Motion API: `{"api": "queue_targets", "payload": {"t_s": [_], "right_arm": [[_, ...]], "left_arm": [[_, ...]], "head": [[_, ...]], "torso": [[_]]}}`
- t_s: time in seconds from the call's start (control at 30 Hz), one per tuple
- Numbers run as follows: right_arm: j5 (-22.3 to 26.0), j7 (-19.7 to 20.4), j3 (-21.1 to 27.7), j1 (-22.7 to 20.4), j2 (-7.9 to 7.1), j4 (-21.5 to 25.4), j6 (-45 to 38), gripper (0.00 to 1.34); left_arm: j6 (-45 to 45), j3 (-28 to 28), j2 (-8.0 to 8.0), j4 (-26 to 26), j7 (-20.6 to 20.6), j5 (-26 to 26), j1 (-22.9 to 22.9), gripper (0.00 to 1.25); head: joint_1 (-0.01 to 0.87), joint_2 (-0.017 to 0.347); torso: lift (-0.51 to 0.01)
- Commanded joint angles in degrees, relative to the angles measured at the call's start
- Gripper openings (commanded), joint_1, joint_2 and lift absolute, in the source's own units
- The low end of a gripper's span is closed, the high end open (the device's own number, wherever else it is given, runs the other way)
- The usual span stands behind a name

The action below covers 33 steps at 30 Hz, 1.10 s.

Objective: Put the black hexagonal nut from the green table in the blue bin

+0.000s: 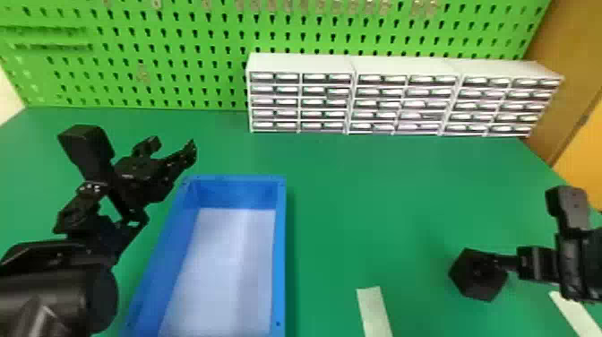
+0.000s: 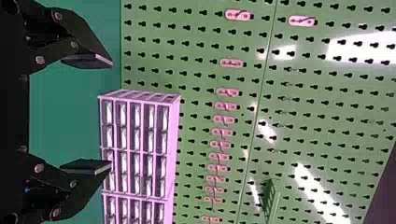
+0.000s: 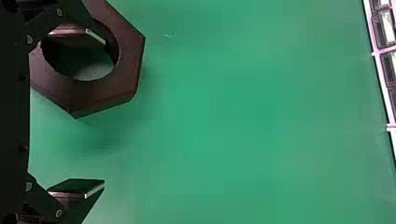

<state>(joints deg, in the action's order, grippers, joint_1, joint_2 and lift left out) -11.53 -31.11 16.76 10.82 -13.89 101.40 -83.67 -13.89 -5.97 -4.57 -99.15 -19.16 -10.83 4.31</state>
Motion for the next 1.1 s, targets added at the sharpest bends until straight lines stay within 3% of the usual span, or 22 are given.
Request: {"api": "queue_targets", "payload": {"t_s": [0.0, 1.07], "right_arm": [[-0.16, 0.0, -0.24, 0.08, 0.36, -0.68, 0.61, 1.11], [-1.39, 0.0, -0.15, -0.45, 0.88, -2.7, 2.28, 1.11]], "left_arm": [[0.0, 0.0, 0.0, 0.01, 0.0, 0.02, -0.01, 0.76], [0.0, 0.0, 0.0, 0.01, 0.0, -0.15, -0.09, 0.76]], "head": [[0.691, 0.009], [0.691, 0.009]], "torso": [[-0.097], [-0.097]]}}
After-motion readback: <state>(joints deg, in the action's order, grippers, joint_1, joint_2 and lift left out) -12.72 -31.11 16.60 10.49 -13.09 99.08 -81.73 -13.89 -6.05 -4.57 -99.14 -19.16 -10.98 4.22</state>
